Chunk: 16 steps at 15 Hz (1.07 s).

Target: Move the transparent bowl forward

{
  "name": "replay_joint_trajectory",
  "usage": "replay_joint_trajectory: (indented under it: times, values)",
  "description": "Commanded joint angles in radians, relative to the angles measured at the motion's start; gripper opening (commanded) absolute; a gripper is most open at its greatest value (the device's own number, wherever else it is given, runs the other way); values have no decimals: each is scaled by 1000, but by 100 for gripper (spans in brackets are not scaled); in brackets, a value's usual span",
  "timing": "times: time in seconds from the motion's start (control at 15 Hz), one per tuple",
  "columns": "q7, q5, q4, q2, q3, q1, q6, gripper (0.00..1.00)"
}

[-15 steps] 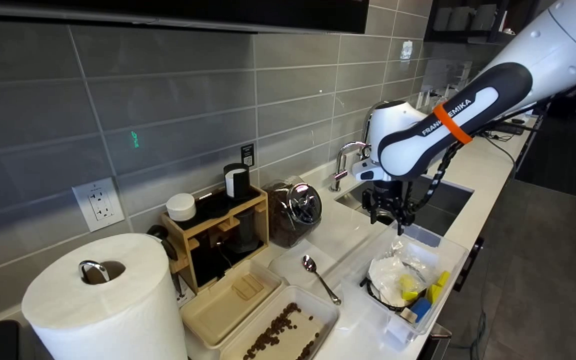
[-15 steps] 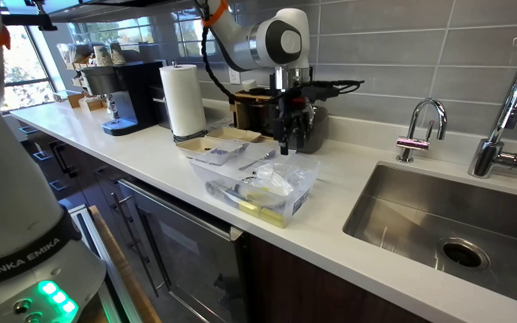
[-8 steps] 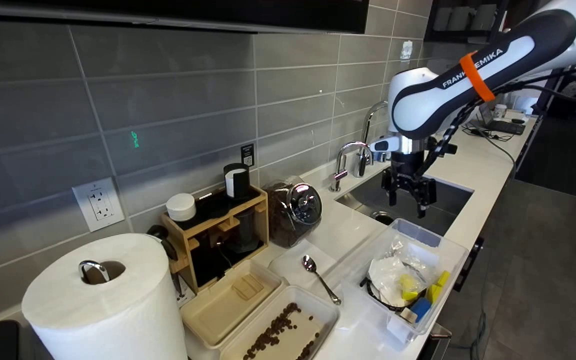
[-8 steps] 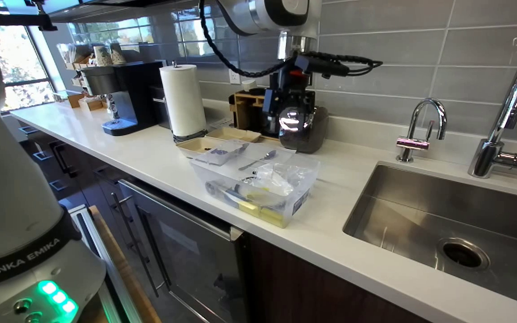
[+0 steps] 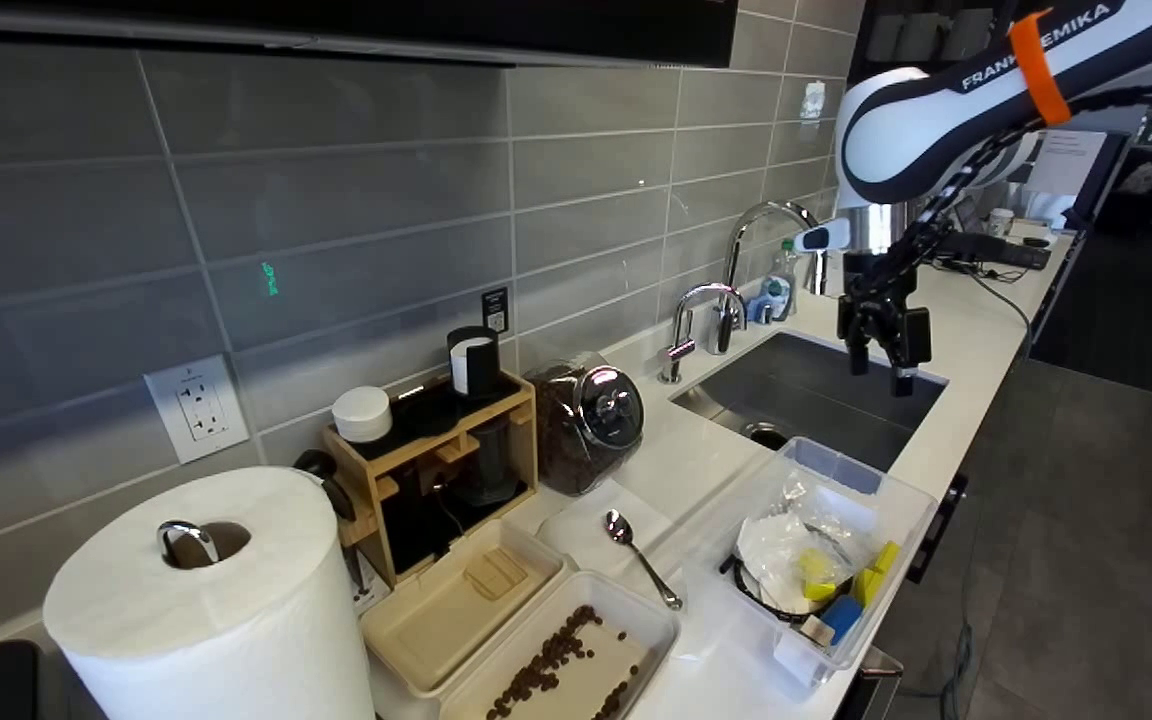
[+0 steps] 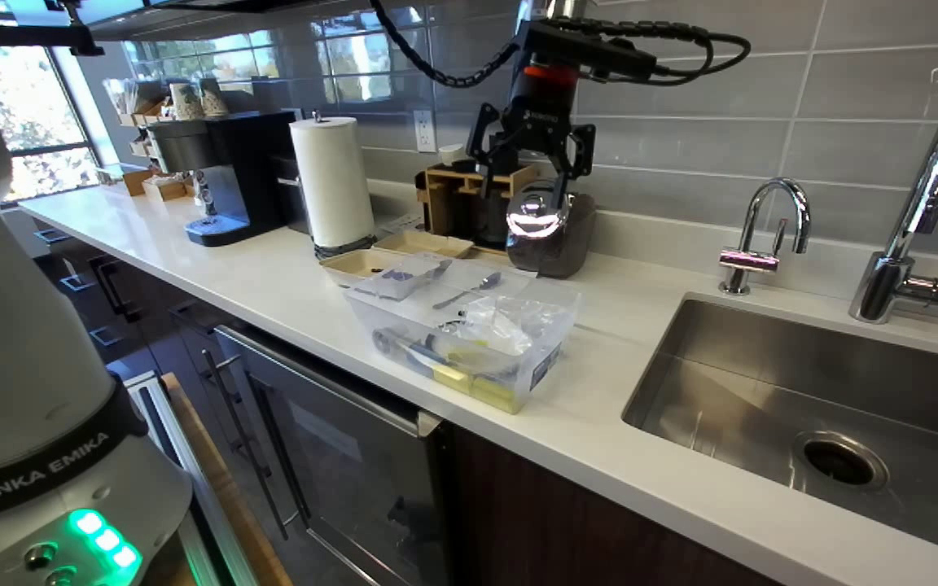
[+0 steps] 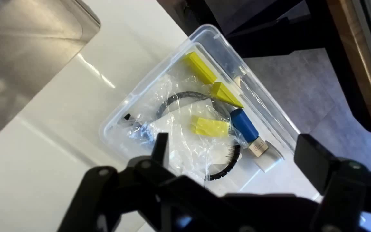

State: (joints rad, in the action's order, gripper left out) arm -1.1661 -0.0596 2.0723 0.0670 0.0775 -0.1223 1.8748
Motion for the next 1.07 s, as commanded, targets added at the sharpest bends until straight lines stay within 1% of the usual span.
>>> replay_joint_trajectory:
  times: [0.0, 0.27, 0.6, 0.67, 0.8, 1.0]
  values:
    - [142, 56, 56, -101, 21, -8, -38, 100]
    - [334, 95, 92, -184, 33, -1, -41, 100]
    - [597, 147, 172, -309, 25, 20, 6, 100]
    - [506, 116, 97, -234, 42, 23, -32, 100]
    - [519, 115, 102, -253, 42, 29, -32, 100]
    - [515, 116, 100, -241, 46, 28, -32, 100]
